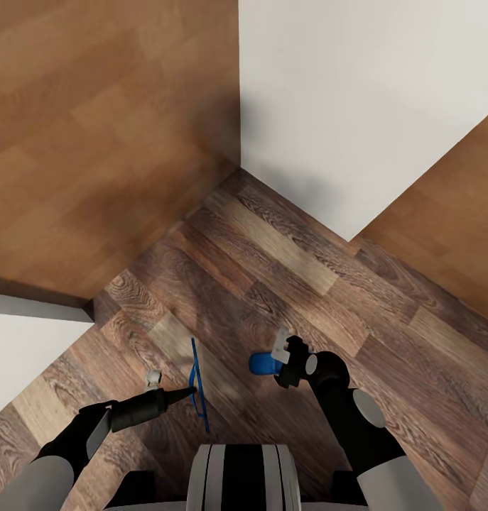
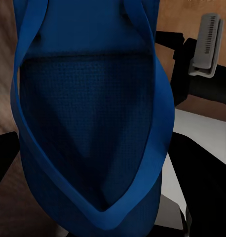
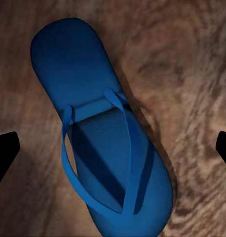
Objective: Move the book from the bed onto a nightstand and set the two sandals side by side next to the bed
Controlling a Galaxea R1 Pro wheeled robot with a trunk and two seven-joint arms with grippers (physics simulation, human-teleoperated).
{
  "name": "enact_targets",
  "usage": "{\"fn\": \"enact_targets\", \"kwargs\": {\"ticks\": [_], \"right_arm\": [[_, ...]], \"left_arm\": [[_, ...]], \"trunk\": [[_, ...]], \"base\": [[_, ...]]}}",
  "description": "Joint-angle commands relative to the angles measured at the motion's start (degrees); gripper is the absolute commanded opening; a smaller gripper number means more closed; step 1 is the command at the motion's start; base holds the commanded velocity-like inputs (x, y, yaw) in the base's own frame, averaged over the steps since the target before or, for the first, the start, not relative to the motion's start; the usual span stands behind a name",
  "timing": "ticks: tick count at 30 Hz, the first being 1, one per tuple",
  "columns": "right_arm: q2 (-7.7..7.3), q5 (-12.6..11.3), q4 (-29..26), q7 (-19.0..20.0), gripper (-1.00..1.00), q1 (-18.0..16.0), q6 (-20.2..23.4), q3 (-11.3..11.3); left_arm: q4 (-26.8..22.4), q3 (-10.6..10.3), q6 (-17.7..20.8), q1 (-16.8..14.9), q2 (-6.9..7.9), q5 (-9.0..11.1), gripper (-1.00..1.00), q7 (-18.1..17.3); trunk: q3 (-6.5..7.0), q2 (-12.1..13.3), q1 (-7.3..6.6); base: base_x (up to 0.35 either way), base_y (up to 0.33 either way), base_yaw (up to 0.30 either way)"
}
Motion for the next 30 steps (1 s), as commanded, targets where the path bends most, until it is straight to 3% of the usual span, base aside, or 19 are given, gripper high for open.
{"fn": "enact_targets", "kwargs": {"ticks": [1,8,13,30], "right_arm": [[0.01,0.33,-0.06,0.32,1.00,-0.02,0.25,0.05],[0.03,0.32,0.01,0.32,1.00,-0.05,0.25,0.05],[0.06,0.32,0.05,0.32,1.00,-0.03,0.25,0.05],[0.07,0.33,-0.12,0.42,1.00,-0.03,0.34,-0.04]], "left_arm": [[-0.01,0.04,0.60,-0.02,0.00,0.10,-1.00,-0.20],[0.01,0.04,0.60,-0.02,0.00,0.12,-1.00,-0.20],[-0.02,0.04,0.68,0.02,-0.01,0.10,-1.00,-0.20],[0.01,0.04,0.69,-0.02,0.00,0.10,-1.00,-0.29]], "trunk": [[-0.03,-0.01,-0.01],[-0.03,-0.01,-0.01],[-1.14,-0.08,0.12],[-1.14,-0.08,0.12]], "base": [[0.012,0.000,0.000],[0.002,0.000,0.000],[0.000,0.000,0.000],[0.000,0.000,0.000]]}}
